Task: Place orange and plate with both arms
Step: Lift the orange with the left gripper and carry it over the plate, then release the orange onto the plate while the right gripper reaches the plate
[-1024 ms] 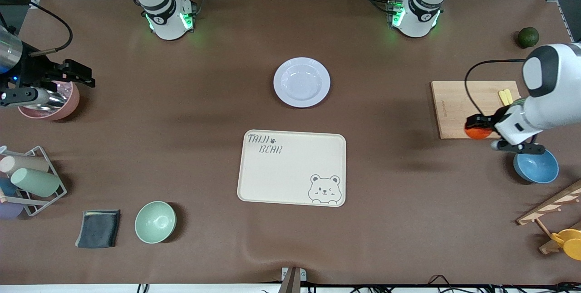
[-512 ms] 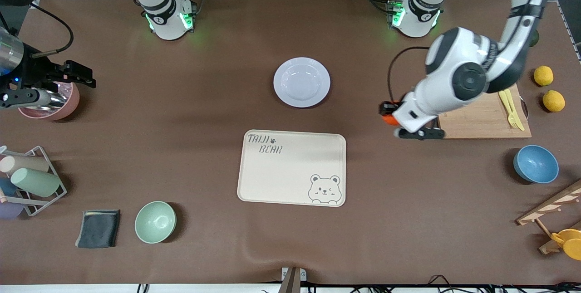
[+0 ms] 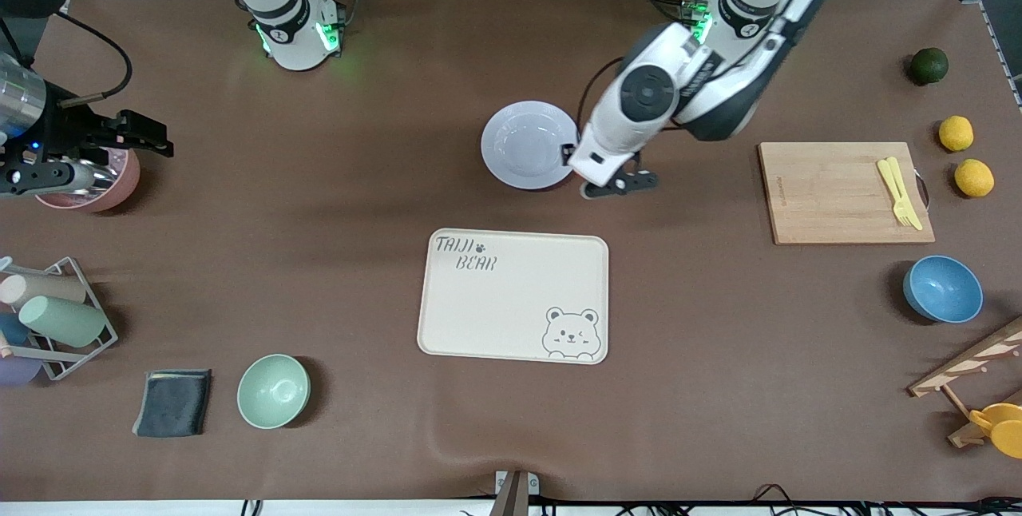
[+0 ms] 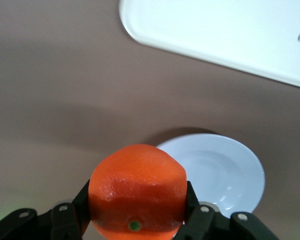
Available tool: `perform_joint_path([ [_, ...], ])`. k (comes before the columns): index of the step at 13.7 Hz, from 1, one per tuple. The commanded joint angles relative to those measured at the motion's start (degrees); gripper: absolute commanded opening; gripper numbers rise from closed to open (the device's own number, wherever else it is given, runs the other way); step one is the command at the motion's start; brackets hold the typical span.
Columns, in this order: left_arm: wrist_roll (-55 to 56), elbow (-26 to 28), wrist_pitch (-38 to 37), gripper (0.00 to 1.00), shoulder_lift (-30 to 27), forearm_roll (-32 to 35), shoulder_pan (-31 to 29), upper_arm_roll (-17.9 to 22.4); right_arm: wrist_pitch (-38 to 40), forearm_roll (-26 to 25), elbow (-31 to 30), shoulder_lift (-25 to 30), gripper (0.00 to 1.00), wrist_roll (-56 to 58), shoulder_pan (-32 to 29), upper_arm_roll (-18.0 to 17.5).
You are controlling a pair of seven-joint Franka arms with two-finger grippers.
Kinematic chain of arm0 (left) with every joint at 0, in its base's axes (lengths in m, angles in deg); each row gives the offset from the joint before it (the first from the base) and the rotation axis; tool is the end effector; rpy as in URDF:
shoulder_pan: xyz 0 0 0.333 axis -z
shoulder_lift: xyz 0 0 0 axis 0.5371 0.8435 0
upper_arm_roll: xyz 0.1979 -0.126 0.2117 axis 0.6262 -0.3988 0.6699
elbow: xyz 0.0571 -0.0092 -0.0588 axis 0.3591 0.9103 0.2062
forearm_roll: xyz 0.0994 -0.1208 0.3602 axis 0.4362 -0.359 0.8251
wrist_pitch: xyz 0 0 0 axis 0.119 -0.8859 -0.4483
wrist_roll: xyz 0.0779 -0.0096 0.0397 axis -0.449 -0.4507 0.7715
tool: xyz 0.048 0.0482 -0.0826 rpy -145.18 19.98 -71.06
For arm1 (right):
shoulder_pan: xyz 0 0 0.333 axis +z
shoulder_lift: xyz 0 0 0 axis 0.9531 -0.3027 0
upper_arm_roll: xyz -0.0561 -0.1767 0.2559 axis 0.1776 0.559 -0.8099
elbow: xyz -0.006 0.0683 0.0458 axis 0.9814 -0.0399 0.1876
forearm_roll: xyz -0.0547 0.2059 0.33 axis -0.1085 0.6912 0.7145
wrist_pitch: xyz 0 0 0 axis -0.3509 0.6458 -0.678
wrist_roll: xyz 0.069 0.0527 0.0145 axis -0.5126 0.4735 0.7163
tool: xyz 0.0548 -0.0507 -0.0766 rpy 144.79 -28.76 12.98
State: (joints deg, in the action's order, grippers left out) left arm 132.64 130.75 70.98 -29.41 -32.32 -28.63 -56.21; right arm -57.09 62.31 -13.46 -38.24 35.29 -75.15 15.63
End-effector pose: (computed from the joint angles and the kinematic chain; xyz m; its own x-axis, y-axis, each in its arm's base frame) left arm 0.4226 -0.3932 0.3136 0.9461 0.2065 -0.2494 0.2201 -0.9751 0.0277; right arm 0.5518 0.0061 0.5833 0.9804 0.1023 -0.1682 0.0942 -0.9940 -0.0553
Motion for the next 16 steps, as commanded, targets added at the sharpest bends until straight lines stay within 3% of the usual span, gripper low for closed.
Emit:
perform_joint_path([
  [1,9.3,0.5,5.2,0.05,3.3,-0.3,6.0,0.5,0.3,1.1,0.0,-0.5,1.0,0.7,-0.8,-0.3],
  [6,18.9,0.6,11.1,0.13,10.0,4.5,10.6,0.7,-0.3,3.0,-1.0,-1.2,1.0,0.6,-0.7,-0.3],
  [8,22.7,0.2,13.3,0.26,13.5,8.7,10.9,0.7,-0.5,4.3,-1.0,-2.1,1.0,0.6,-0.7,-0.3],
  [10,26.0,-0.4,14.4,0.33,16.6,12.4,11.3,0.8,-0.6,8.8,-2.0,-3.6,1.0,0.6,-0.5,-0.3],
  [12,28.7,-1.5,15.0,0.53,18.5,15.2,11.9,0.9,-3.5,10.7,-3.9,-4.7,1.0,0.7,-0.2,-0.4],
  [14,29.9,-1.6,15.0,1.0,18.6,16.1,12.3,0.9,-6.6,11.5,-6.7,-4.6,1.0,0.6,1.0,-0.5],
  [16,30.0,-1.6,15.0,1.0,18.4,16.1,12.4,0.9,-7.7,17.4,-9.4,-4.6,1.0,0.7,0.8,-0.4],
])
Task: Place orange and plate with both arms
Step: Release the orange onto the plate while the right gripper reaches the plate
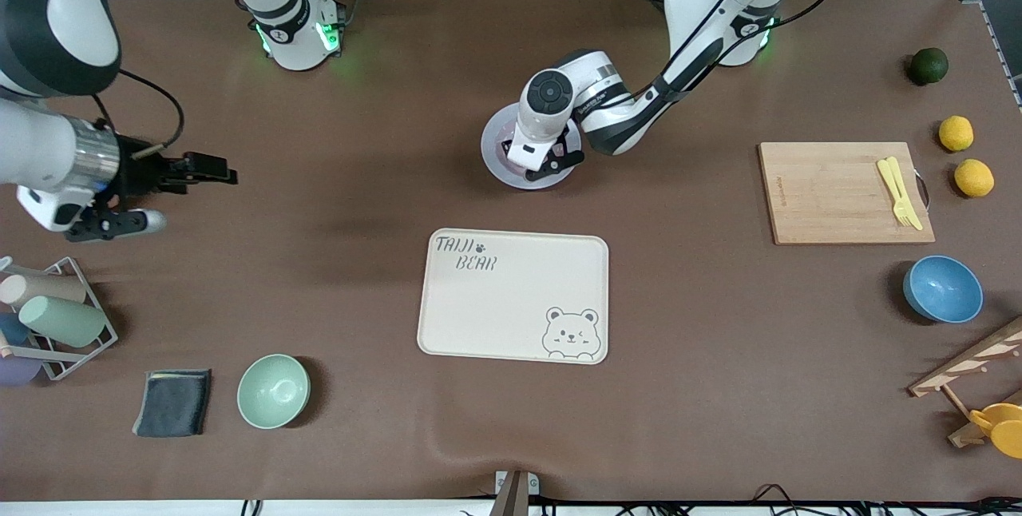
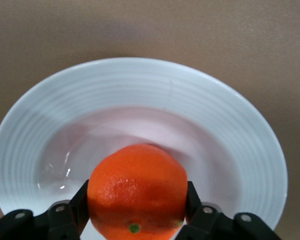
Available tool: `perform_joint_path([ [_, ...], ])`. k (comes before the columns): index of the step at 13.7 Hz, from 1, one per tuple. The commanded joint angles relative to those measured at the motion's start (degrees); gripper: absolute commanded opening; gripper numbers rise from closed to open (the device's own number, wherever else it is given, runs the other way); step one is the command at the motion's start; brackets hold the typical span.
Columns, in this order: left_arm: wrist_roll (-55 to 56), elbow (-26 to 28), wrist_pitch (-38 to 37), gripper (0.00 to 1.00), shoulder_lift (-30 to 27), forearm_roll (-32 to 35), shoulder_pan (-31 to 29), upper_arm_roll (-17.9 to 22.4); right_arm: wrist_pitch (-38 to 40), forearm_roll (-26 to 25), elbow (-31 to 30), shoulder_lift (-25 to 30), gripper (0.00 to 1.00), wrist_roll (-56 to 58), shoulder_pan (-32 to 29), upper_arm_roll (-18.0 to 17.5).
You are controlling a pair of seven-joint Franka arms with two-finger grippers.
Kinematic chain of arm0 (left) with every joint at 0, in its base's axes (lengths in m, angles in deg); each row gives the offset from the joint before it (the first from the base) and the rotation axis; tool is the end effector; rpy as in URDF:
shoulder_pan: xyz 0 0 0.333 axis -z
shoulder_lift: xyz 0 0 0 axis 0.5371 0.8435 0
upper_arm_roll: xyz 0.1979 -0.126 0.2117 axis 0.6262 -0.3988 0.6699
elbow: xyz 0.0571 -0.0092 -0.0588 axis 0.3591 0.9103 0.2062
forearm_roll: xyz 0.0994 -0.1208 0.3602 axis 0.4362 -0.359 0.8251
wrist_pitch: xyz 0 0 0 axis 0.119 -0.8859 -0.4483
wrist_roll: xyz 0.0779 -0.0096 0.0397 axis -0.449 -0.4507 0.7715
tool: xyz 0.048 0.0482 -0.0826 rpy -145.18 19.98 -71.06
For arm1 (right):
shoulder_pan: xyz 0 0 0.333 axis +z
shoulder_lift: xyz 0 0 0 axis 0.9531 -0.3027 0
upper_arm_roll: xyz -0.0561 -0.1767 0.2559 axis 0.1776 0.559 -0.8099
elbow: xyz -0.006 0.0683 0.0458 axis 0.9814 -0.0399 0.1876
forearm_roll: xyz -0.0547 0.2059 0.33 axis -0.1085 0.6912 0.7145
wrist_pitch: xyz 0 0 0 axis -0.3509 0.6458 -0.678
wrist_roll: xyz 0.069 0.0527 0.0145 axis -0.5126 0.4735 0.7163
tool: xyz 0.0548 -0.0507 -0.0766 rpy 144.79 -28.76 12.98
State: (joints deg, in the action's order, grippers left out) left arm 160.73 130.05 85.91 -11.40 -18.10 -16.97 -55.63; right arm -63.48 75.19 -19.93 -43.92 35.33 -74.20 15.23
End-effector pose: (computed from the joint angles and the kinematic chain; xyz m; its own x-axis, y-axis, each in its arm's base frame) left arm 0.3430 -0.4820 0.1911 0.8918 0.3732 -0.2556 0.3804 -0.9245 -0.0227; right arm 0.5734 0.0421 0.4868 0.9621 0.1194 -0.2451 0.0472 -0.9583 -0.2817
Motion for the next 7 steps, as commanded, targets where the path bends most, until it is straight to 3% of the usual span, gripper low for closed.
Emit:
perform_joint_path([
  [1,1.9,-0.9,-0.2,1.0,-0.1,1.8,0.7,0.3,-1.2,6.3,-4.1,1.1,1.0,0.5,-0.2,0.0],
  [3,2.2,-0.7,-1.0,1.0,-2.9,1.9,0.4,0.2,-1.5,12.6,-6.3,0.4,1.0,0.7,-0.9,0.0],
  [7,2.7,-1.0,-5.7,1.0,-12.0,1.9,-2.0,0.0,-4.1,18.8,-11.4,0.1,1.0,1.4,-0.6,0.0],
])
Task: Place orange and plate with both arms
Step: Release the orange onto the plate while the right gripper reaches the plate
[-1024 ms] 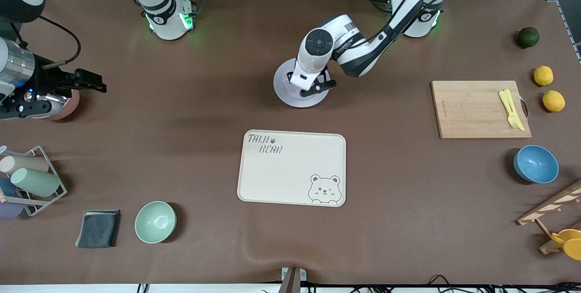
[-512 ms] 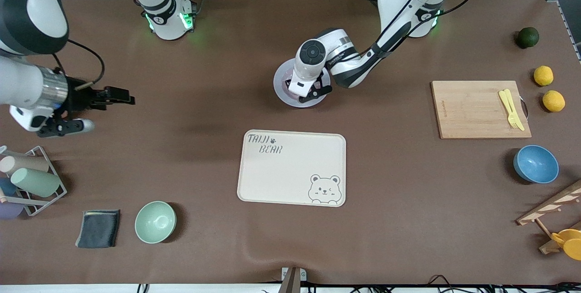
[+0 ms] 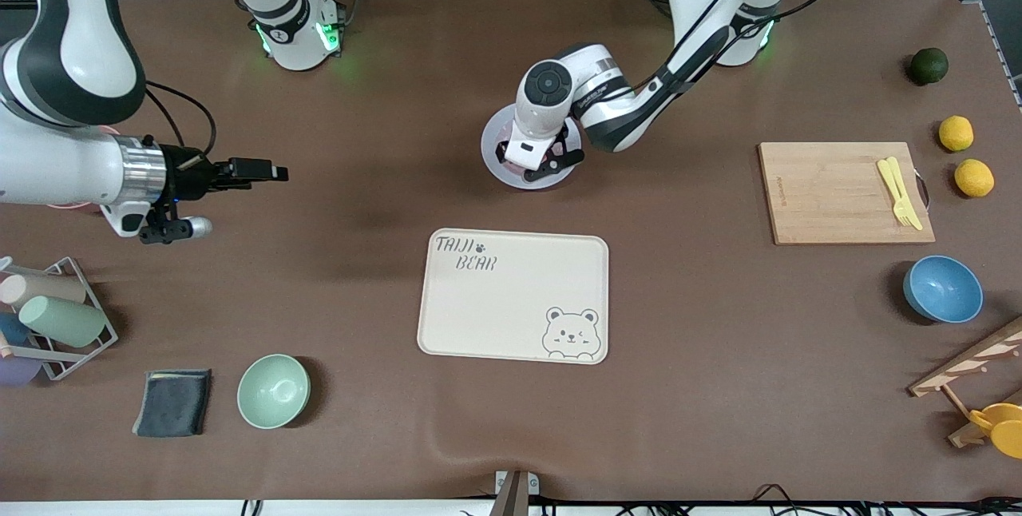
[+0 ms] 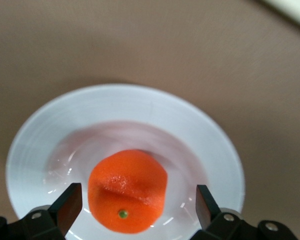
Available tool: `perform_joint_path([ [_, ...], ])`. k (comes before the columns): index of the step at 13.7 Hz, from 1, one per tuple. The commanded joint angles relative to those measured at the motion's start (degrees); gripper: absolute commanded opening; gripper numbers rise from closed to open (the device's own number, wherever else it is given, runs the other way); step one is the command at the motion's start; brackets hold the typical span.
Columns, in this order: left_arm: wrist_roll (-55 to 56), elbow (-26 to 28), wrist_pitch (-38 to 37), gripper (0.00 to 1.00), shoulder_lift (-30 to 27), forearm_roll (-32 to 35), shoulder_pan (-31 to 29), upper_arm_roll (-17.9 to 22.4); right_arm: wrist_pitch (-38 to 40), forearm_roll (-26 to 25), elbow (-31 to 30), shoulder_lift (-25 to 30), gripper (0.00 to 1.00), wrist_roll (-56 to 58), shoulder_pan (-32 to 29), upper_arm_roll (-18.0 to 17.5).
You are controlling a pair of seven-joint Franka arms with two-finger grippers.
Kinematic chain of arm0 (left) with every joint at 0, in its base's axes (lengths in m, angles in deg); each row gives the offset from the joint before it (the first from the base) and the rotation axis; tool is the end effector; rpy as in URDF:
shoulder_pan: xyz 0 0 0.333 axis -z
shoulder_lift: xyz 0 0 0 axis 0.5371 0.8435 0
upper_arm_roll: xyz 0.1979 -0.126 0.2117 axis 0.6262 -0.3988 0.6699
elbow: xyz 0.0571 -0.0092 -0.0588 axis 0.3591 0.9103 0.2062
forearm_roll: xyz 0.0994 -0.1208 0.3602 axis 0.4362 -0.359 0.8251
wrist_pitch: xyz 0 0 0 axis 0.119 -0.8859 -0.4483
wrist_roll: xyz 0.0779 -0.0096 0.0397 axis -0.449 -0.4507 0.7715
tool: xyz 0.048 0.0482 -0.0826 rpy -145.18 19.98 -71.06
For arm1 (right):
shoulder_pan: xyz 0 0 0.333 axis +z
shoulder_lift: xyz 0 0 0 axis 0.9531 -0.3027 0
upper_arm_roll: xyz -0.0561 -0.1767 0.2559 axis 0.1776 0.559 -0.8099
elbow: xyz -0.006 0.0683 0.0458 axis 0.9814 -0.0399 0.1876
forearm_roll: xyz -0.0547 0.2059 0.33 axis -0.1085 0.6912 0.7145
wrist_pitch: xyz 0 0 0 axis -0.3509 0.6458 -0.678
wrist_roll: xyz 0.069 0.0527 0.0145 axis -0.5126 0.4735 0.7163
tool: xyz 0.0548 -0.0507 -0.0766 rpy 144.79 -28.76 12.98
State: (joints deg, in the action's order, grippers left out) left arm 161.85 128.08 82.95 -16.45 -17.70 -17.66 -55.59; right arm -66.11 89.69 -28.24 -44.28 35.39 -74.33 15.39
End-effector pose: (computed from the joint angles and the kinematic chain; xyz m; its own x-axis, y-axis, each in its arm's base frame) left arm 0.3672 -0.4823 0.2403 0.8994 0.3984 -0.1797 0.4064 -0.9136 0.0086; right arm 0.5576 0.0622 0.4308 0.9399 0.0840 -0.3308 -0.0948 -0.8668 -0.4896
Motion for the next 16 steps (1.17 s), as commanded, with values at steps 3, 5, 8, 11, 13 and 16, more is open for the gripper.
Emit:
perform_joint_path([
  [3,-4.6,-1.9,-7.1,1.0,-12.7,1.0,-6.7,-0.1,-6.5,12.6,-10.6,0.3,1.0,6.8,-0.6,-0.2],
  [5,-12.8,-8.2,-15.5,1.0,-13.6,0.9,-10.6,-0.1,-8.2,17.0,-13.0,-1.2,1.0,9.5,-0.2,-0.2],
  [8,-24.3,-16.2,-21.0,1.0,-13.5,0.7,-17.2,-0.1,-8.9,19.7,-13.3,-5.0,1.0,13.6,0.3,-0.2],
  [11,-30.8,-18.5,-21.3,1.0,-13.3,0.7,-21.2,0.0,-10.0,22.9,-13.4,-8.5,1.0,15.5,1.2,-0.2],
  [13,-34.2,-18.5,-21.7,1.0,-13.3,0.7,-22.1,0.0,-14.9,25.1,-16.2,-8.6,1.0,16.2,4.0,-0.3],
  [16,-43.2,-19.6,-24.0,1.0,-14.7,0.6,-21.6,4.3,-18.3,32.5,-17.7,-11.0,1.0,21.5,7.5,-0.3],
])
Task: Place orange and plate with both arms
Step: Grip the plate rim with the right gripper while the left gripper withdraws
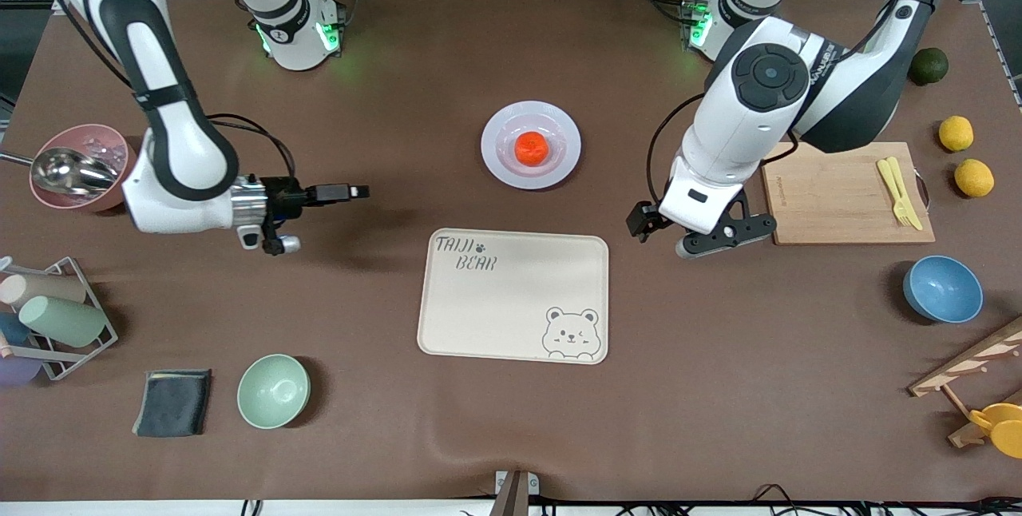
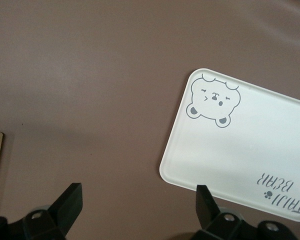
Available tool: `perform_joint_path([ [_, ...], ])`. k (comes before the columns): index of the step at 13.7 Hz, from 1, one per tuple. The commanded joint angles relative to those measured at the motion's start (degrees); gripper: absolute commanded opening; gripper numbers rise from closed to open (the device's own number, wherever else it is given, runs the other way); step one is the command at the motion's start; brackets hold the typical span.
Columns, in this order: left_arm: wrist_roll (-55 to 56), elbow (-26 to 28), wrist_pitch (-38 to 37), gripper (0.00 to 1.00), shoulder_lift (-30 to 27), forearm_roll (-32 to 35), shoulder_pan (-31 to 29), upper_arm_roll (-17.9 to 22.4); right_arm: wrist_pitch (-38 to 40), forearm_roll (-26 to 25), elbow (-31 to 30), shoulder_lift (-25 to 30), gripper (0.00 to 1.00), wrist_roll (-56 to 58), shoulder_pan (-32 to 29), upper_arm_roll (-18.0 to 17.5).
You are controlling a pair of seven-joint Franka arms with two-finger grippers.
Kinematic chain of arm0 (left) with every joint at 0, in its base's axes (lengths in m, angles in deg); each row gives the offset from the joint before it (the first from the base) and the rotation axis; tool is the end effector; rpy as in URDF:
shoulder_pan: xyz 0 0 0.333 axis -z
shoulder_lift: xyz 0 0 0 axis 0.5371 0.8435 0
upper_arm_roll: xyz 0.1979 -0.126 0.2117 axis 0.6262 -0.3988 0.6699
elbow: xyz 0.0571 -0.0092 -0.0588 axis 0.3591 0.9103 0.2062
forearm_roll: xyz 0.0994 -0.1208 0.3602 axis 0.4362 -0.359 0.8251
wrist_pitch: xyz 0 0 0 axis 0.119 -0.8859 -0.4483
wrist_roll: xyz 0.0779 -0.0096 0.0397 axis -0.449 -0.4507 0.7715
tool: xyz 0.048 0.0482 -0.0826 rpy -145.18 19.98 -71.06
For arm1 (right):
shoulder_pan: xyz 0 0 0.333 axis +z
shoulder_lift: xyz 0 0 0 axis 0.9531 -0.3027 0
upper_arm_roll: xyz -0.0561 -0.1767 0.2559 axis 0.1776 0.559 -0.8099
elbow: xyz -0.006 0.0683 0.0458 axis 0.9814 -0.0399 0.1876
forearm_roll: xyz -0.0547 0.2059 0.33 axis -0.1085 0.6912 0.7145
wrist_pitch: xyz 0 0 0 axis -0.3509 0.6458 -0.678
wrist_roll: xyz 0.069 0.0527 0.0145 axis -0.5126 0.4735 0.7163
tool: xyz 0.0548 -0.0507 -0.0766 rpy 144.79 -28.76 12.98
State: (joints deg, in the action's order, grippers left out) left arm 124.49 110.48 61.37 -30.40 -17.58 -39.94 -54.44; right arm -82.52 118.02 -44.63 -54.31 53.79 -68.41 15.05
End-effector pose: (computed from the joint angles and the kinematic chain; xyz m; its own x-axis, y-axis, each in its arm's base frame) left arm 0.5771 -0.2822 0.4615 0.9727 0.2180 0.0792 0.2159 -0.9758 0.0343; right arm 0.5168 0.1305 0.2469 0.9312 0.0901 -0.3533 -0.2259 -0.6179 -0.7531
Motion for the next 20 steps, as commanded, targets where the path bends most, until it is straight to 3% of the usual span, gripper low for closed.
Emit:
perform_joint_path([
  [1,-10.1,-2.2,-2.9,1.0,-1.6,-0.4,0.9,5.7,-2.2,5.7,-1.3,-2.3,1.0,4.4,2.4,0.1],
  [5,-25.0,-3.8,-6.8,1.0,-6.9,-7.5,2.1,16.5,-9.2,13.4,-2.7,-5.7,1.0,11.5,9.5,0.1],
  [9,-31.3,-7.1,-16.5,1.0,-11.2,-13.5,2.8,25.6,-11.9,21.9,-3.4,-7.0,1.0,11.5,16.7,0.1],
  [12,-31.7,-12.2,-25.3,1.0,-12.4,-15.2,6.9,32.4,-17.2,26.9,-3.4,-7.3,0.98,12.0,23.0,0.1],
  [17,-33.1,-11.9,-30.3,1.0,-16.7,-16.1,7.8,35.2,-20.9,29.2,-4.1,-8.3,0.93,13.7,26.5,0.1],
  [20,-38.0,-11.0,-32.5,1.0,-18.5,-20.8,9.1,40.8,-22.4,35.1,-4.1,-10.6,0.89,18.8,29.3,0.1],
])
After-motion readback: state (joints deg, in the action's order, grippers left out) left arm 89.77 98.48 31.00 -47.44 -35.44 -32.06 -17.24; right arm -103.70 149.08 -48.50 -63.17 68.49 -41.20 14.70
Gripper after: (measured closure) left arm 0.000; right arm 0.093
